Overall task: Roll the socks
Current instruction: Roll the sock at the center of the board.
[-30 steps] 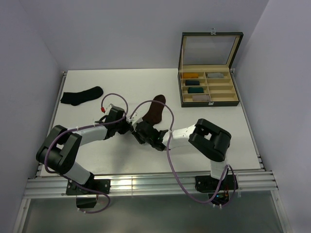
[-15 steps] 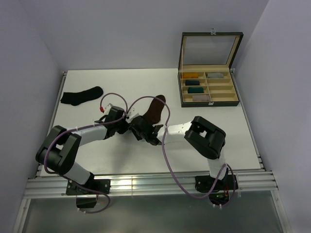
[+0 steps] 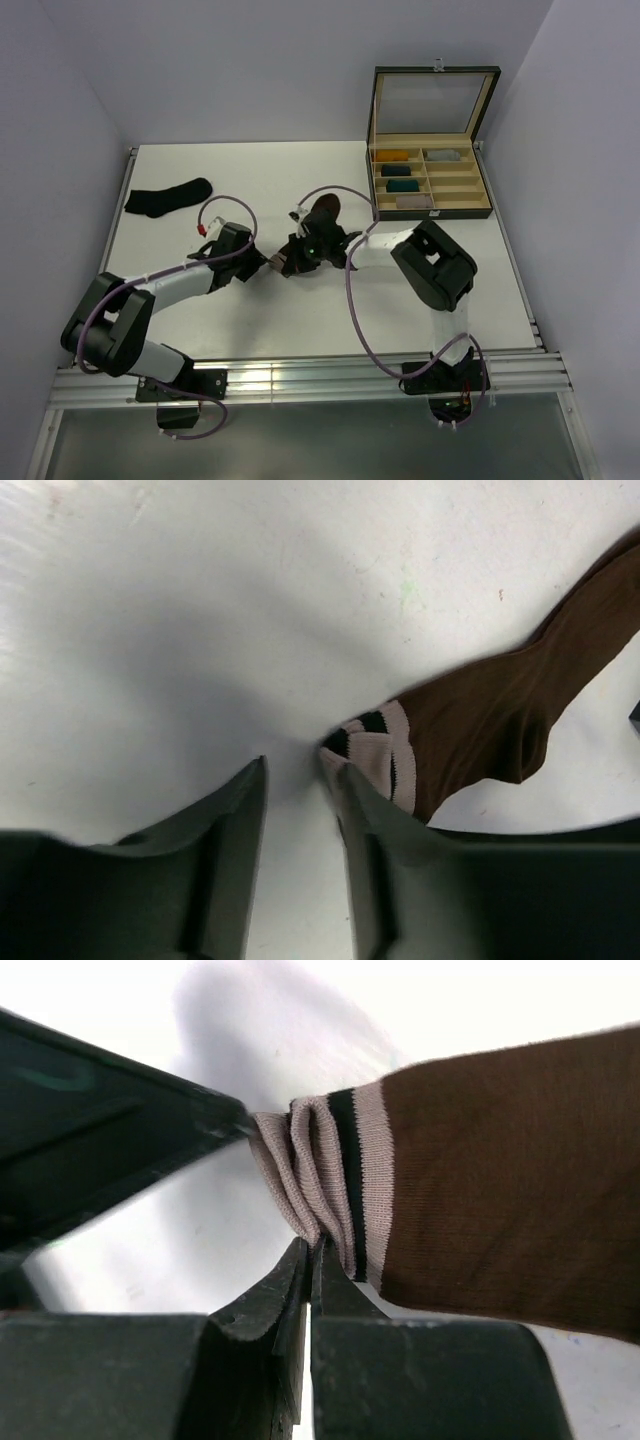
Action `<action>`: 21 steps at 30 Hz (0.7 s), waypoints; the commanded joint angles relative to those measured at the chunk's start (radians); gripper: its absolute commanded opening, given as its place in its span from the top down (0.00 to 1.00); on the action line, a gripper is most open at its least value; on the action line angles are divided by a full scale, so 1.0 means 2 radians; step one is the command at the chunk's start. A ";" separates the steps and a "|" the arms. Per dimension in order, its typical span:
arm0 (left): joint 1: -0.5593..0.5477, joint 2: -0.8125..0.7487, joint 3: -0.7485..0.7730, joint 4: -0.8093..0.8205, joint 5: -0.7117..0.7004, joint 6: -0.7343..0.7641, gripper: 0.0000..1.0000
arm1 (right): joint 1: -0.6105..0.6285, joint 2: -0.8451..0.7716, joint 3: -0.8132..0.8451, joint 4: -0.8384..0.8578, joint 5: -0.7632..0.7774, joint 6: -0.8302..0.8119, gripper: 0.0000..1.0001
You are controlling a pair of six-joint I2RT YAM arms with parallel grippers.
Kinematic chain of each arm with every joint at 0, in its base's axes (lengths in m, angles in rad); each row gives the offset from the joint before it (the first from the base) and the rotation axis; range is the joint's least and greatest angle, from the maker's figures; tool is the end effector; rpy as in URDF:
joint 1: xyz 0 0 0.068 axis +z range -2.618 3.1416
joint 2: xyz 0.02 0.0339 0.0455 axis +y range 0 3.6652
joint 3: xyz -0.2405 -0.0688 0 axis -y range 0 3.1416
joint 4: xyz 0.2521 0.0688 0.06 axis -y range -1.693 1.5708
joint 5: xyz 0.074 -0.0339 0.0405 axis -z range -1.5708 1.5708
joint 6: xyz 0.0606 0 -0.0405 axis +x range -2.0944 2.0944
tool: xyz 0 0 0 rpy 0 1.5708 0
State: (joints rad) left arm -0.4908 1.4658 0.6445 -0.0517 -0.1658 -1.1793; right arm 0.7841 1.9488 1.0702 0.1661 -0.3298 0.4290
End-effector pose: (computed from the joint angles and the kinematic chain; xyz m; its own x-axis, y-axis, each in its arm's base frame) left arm 0.2661 -0.1309 0.1065 -0.6011 -0.7124 -0.3621 -0.4830 0.6848 -0.5457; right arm 0.2801 0.3071 0.0954 -0.7710 -0.2132 -0.6001 -0.5728 0.6438 0.5073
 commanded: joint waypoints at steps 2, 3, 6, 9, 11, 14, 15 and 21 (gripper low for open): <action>0.000 -0.051 -0.015 -0.007 -0.029 -0.021 0.50 | -0.032 0.023 -0.028 0.017 -0.162 0.125 1.00; 0.000 -0.059 -0.020 -0.004 -0.030 -0.022 0.47 | -0.036 0.027 -0.032 0.036 -0.179 0.144 1.00; 0.000 -0.083 -0.047 0.020 -0.020 -0.022 0.38 | -0.048 0.050 -0.050 0.127 -0.225 0.222 1.00; 0.000 -0.095 -0.065 0.040 -0.004 -0.017 0.38 | -0.057 0.061 -0.070 0.189 -0.245 0.290 1.00; -0.001 -0.096 -0.074 0.050 0.016 -0.021 0.40 | -0.063 0.069 -0.074 0.201 -0.250 0.321 1.00; -0.002 -0.099 -0.092 0.054 0.030 -0.028 0.46 | -0.068 0.076 -0.074 0.211 -0.249 0.336 1.00; -0.002 -0.102 -0.099 0.053 0.032 -0.029 0.46 | -0.068 0.077 -0.073 0.207 -0.247 0.337 1.00; -0.004 -0.115 -0.126 0.080 0.044 -0.032 0.50 | -0.069 0.083 -0.068 0.196 -0.242 0.333 1.00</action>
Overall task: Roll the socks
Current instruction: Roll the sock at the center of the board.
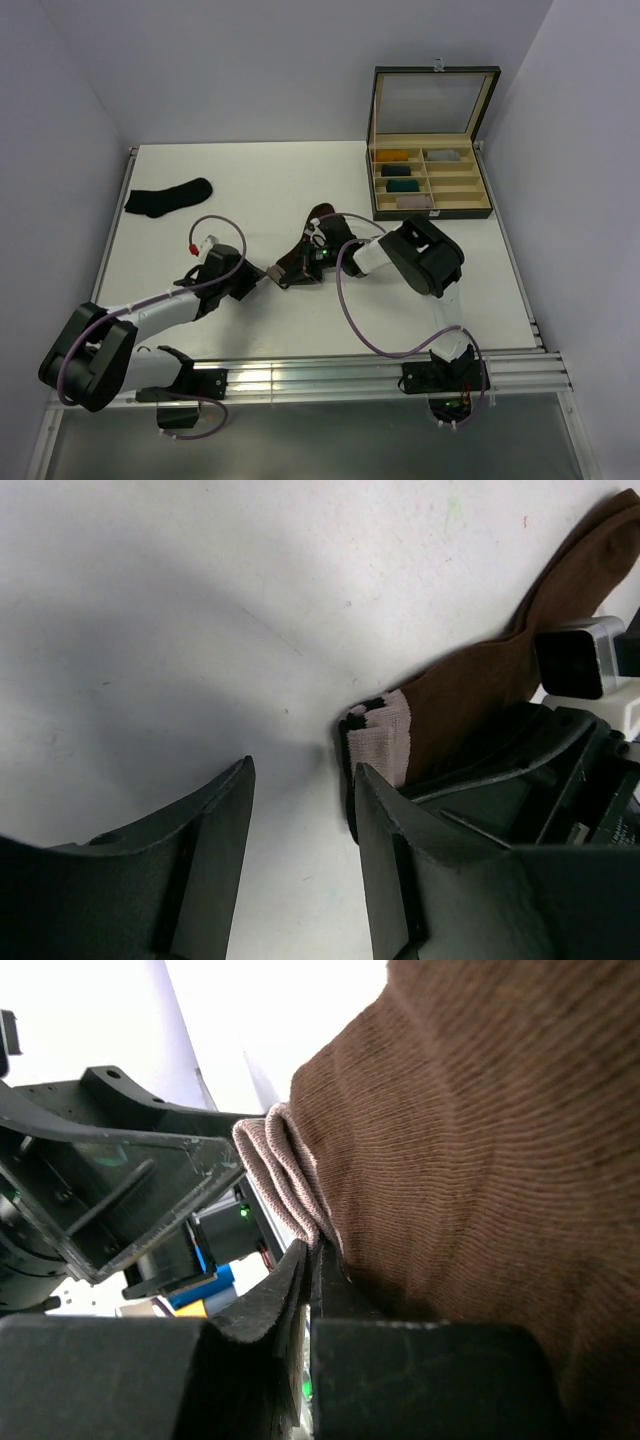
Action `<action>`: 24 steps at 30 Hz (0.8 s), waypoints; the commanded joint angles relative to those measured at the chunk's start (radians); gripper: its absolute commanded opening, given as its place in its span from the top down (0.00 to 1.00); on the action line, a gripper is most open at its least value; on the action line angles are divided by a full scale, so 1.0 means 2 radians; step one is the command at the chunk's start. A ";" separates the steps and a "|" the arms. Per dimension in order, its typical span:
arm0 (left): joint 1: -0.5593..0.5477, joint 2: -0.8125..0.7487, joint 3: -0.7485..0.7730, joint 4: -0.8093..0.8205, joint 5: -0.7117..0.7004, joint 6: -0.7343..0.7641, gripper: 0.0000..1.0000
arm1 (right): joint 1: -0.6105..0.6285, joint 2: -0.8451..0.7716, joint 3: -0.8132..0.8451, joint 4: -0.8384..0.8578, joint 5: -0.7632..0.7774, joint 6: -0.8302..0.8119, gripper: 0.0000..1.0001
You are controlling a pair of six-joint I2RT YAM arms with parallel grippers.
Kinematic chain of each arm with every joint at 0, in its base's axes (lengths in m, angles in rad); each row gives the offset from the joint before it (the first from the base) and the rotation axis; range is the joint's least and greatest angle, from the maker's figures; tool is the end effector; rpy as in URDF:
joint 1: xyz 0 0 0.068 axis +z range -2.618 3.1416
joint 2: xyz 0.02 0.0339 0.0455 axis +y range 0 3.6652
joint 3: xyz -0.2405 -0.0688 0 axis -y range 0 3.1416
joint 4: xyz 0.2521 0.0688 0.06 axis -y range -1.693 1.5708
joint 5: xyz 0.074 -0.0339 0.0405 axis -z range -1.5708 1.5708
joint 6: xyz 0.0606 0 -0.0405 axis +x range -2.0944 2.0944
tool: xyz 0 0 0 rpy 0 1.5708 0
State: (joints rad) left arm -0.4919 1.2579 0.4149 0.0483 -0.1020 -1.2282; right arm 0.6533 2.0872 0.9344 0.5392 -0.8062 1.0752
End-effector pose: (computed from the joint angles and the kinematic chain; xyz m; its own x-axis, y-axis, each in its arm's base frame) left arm 0.2255 -0.1138 0.0982 -0.5946 -0.7444 -0.3038 -0.4558 0.6234 -0.6354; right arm 0.2837 0.2722 0.0498 -0.9997 0.0017 -0.0233 -0.0207 0.3987 0.9168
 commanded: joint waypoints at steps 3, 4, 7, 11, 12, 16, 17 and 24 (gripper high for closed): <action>-0.004 0.001 -0.013 0.054 0.020 -0.006 0.50 | -0.003 0.016 0.002 0.007 -0.003 0.008 1.00; -0.004 0.005 -0.013 0.059 0.023 -0.006 0.50 | -0.003 0.016 0.002 0.006 -0.003 0.008 1.00; -0.004 0.024 -0.010 0.069 0.031 -0.007 0.50 | -0.003 0.019 0.003 0.005 -0.003 0.008 1.00; -0.004 0.042 -0.008 0.082 0.036 -0.009 0.50 | -0.003 0.022 0.000 0.012 -0.003 0.012 1.00; -0.005 0.048 -0.006 0.082 0.037 -0.010 0.51 | -0.003 0.022 -0.001 0.013 -0.003 0.013 1.00; -0.005 0.064 0.000 0.075 0.037 -0.009 0.56 | -0.003 0.025 -0.005 0.021 -0.003 0.018 1.00; -0.006 0.066 0.003 0.072 0.037 -0.008 0.57 | -0.003 0.026 -0.006 0.022 -0.005 0.019 1.00; -0.011 0.084 0.011 0.053 0.028 -0.006 0.70 | -0.003 0.027 -0.007 0.030 -0.003 0.023 1.00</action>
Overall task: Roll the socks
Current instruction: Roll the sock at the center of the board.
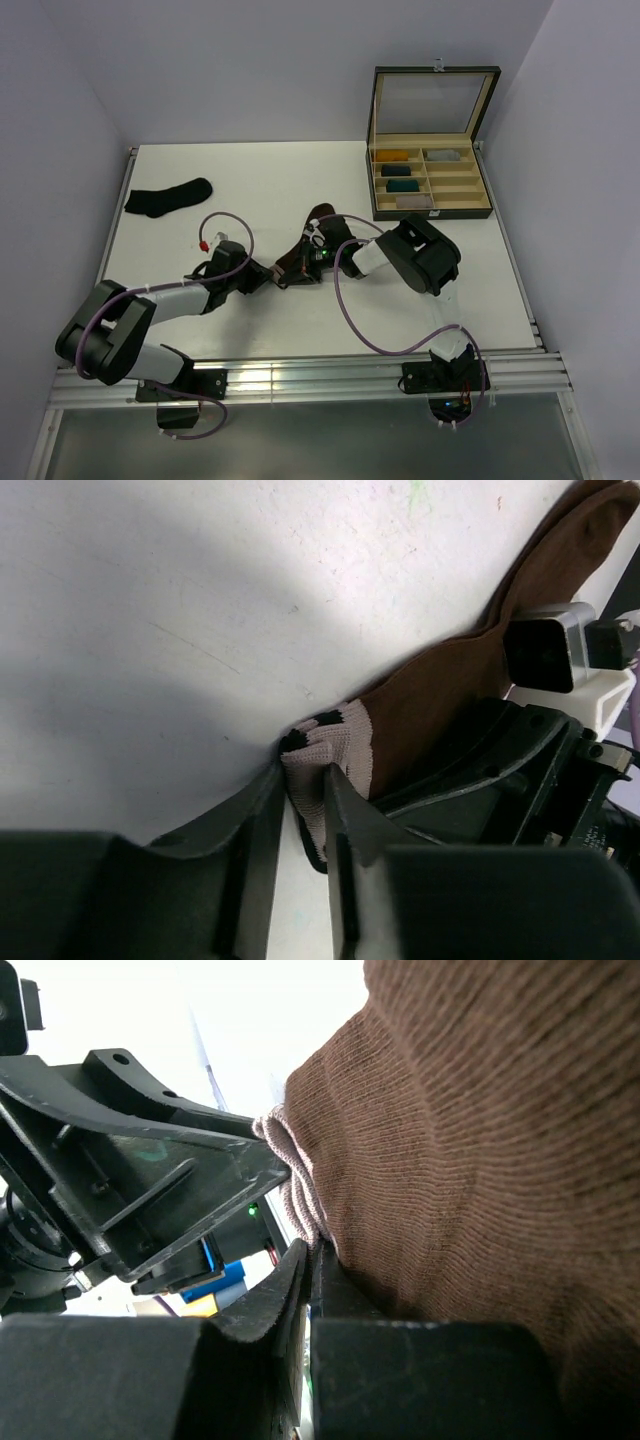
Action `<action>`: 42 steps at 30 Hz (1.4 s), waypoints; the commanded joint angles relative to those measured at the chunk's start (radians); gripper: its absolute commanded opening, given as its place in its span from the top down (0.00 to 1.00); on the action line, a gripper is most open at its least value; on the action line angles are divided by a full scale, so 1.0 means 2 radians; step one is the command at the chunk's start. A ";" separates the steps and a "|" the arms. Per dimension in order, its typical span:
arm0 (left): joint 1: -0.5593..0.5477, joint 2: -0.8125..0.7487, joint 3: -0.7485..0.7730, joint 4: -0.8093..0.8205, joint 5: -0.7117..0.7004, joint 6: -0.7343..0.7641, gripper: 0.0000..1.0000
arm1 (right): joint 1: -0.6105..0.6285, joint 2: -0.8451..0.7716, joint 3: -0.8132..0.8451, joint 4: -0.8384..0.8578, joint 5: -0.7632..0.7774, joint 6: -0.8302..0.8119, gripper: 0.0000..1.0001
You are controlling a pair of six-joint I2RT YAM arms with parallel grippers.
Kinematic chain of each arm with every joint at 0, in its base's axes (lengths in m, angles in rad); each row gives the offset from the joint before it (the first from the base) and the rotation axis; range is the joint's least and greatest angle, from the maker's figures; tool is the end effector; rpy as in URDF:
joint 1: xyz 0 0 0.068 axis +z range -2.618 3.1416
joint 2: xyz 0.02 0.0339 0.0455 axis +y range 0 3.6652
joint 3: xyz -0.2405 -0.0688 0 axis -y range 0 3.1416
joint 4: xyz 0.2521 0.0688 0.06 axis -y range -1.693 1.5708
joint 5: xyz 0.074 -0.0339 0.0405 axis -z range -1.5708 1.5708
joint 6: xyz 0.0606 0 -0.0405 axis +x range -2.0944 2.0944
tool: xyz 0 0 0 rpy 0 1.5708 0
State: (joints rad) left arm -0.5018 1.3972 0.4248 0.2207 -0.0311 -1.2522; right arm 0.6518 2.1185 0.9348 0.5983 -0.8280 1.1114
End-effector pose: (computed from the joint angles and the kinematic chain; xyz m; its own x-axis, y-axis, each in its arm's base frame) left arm 0.2362 -0.1274 0.0840 -0.6252 -0.7397 -0.2490 -0.4242 0.5898 -0.6871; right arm 0.2844 0.2732 0.0445 -1.0000 -0.0005 -0.0048 -0.0046 0.3737 0.9275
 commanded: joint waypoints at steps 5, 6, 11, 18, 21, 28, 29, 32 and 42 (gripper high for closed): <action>-0.011 0.028 0.031 -0.062 -0.017 0.022 0.84 | 0.000 -0.005 0.002 -0.060 0.025 -0.049 0.91; -0.012 0.031 0.037 -0.075 -0.020 0.026 0.90 | 0.001 -0.018 0.005 -0.076 0.030 -0.063 0.87; -0.021 0.034 0.069 -0.110 -0.037 0.053 0.99 | 0.017 -0.067 0.022 -0.188 0.096 -0.160 0.62; -0.028 0.037 0.101 -0.166 -0.053 0.074 1.00 | 0.063 -0.155 0.050 -0.295 0.256 -0.299 0.52; -0.029 0.035 0.107 -0.172 -0.051 0.078 1.00 | 0.098 -0.188 0.035 -0.294 0.360 -0.358 0.56; -0.030 0.037 0.124 -0.186 -0.047 0.085 1.00 | 0.161 -0.246 -0.062 -0.151 0.468 -0.454 0.60; -0.030 0.037 0.125 -0.187 -0.046 0.086 1.00 | 0.168 -0.249 -0.073 -0.128 0.478 -0.478 0.60; -0.030 0.038 0.129 -0.190 -0.045 0.088 1.00 | 0.196 -0.252 -0.083 -0.094 0.511 -0.514 0.59; -0.030 0.049 0.141 -0.199 -0.037 0.093 1.00 | 0.232 -0.213 -0.072 -0.032 0.511 -0.550 0.50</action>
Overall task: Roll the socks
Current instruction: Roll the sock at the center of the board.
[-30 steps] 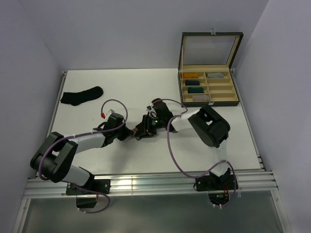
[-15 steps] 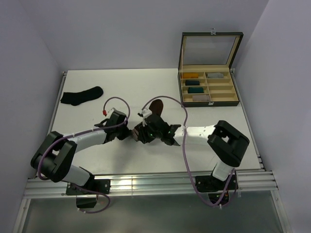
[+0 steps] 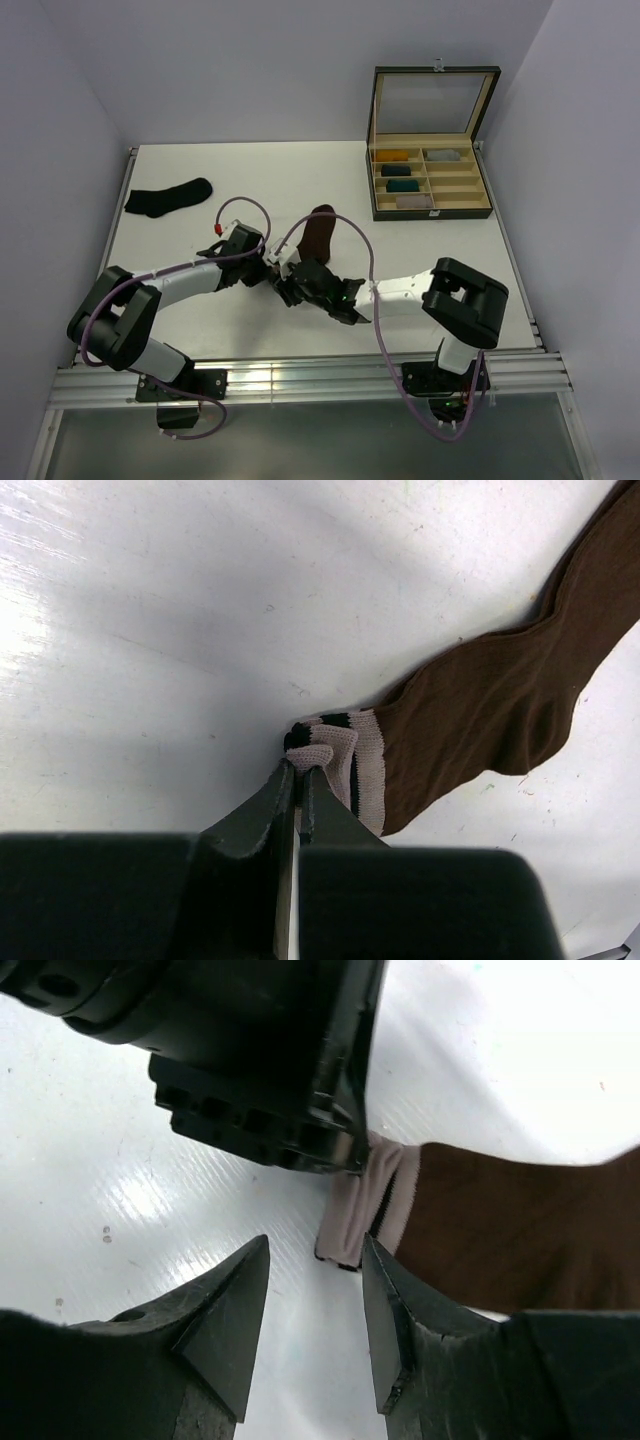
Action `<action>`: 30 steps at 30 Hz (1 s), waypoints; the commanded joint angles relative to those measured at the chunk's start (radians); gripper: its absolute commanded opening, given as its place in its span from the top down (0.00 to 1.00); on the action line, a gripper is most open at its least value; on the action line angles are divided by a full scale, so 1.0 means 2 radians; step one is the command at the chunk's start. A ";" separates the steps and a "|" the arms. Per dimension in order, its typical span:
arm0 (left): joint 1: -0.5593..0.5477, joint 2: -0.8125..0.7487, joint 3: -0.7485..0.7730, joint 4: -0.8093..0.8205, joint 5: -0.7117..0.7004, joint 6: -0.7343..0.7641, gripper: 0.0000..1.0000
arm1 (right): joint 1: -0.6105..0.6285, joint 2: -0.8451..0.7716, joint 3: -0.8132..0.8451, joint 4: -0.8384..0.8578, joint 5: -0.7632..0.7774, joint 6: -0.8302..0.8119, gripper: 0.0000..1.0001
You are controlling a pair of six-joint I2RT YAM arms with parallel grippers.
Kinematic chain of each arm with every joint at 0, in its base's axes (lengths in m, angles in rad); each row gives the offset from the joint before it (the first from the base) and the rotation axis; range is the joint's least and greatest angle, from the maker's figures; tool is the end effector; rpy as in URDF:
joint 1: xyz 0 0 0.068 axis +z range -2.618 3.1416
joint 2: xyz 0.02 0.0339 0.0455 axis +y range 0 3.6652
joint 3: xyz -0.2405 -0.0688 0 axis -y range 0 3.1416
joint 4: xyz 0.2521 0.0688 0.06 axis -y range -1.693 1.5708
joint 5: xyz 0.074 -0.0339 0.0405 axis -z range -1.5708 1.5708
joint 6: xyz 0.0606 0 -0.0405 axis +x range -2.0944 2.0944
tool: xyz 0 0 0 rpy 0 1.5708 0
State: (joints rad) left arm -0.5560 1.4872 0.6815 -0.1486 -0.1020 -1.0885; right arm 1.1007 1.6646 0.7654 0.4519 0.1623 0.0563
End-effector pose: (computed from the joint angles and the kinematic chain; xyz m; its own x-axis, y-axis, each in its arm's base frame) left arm 0.2542 -0.1507 0.1033 -0.7423 -0.5764 -0.3418 -0.3936 0.7878 -0.4737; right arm 0.1750 0.3228 0.1351 -0.2414 -0.3525 -0.9041 -0.8015 0.5977 -0.0190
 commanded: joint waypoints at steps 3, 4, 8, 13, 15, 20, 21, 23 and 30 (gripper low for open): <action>-0.003 0.004 0.014 -0.015 0.001 0.010 1.00 | 0.015 0.031 0.016 0.053 0.017 -0.037 0.51; -0.002 0.004 0.014 -0.015 0.002 0.010 1.00 | 0.016 0.034 0.017 0.056 0.016 -0.039 0.52; -0.003 0.007 0.016 -0.015 0.003 0.013 1.00 | 0.020 0.061 0.014 0.081 0.032 -0.042 0.53; -0.003 0.010 0.015 -0.014 0.007 0.013 1.00 | 0.020 0.093 0.021 0.089 0.049 -0.047 0.54; -0.003 0.010 0.016 -0.014 0.007 0.013 1.00 | 0.020 0.102 0.025 0.086 0.053 -0.047 0.55; -0.003 0.010 0.016 -0.014 0.007 0.012 1.00 | 0.019 0.126 0.041 0.054 0.068 -0.033 0.57; -0.003 0.008 0.017 -0.015 0.007 0.012 1.00 | 0.018 0.126 0.041 0.049 0.066 -0.029 0.58; -0.003 0.007 0.018 -0.019 0.006 0.014 1.00 | 0.014 0.127 0.044 0.030 0.061 -0.018 0.63; -0.002 -0.005 0.011 -0.016 0.002 0.000 0.98 | 0.001 0.119 0.047 -0.010 0.016 0.017 0.96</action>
State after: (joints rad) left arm -0.5549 1.4921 0.6933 -0.1627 -0.1051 -1.0851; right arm 1.1210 1.8893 0.8398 0.5320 0.2668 0.0174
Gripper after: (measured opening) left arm 0.067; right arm 0.102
